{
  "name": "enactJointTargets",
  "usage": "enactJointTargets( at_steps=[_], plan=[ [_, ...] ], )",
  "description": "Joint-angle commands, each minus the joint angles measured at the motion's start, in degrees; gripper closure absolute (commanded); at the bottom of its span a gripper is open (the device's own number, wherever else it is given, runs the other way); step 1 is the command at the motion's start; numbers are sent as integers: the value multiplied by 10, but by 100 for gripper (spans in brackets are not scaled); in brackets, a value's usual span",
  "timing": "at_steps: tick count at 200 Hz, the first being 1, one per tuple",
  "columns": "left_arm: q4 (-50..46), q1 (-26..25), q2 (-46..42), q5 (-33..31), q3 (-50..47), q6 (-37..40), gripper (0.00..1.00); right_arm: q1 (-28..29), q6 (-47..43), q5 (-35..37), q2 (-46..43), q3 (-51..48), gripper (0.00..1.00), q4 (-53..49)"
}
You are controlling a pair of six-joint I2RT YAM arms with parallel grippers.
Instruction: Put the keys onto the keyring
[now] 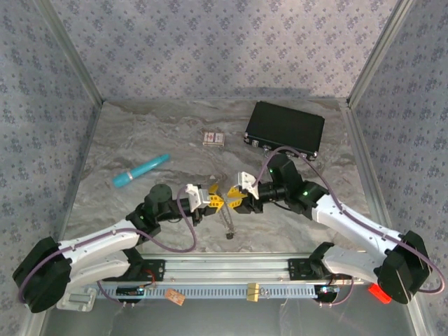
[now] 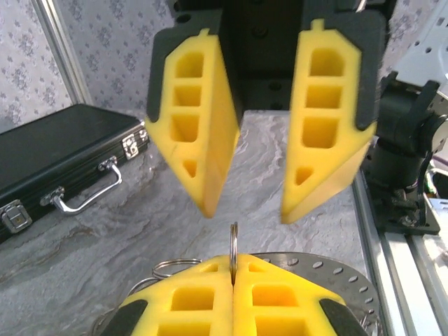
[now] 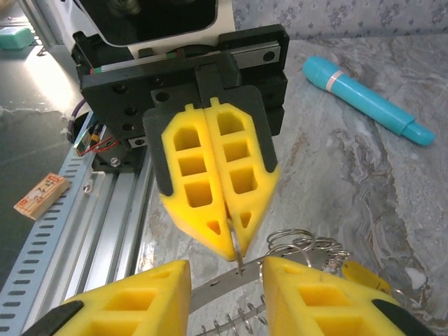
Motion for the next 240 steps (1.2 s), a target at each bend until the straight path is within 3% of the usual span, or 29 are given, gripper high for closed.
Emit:
enactJointTargets(
  at_steps=[1,52,73,78,101,108,137,167,198,240],
  plan=[
    [70,-1,0,31,-2,-17,100,-3,17,-16,11,-5,68,37],
    [82,-2,3,36,-3,-20,100,3,15,-20,24,-1,81,41],
    [82,-2,5,31,-1,-23,100,5,14,-26,24,4,100,38],
    [79,-2,5,23,-1,-26,100,5,13,-27,24,6,100,34],
    [37,-2,-5,-23,6,-29,76,13,-18,-3,25,33,100,-30],
    [9,-2,-11,-34,12,-20,75,17,-35,16,26,47,100,-60],
    [-94,-2,-31,-47,34,15,74,35,-95,103,48,114,100,-193],
    [-131,-2,-32,-47,46,32,75,66,-136,186,85,177,100,-294],
    [-122,-2,-24,-38,50,30,76,93,-154,238,111,219,100,-334],
    [-124,-2,-9,-25,57,33,80,114,-160,240,127,248,100,-340]
  ],
)
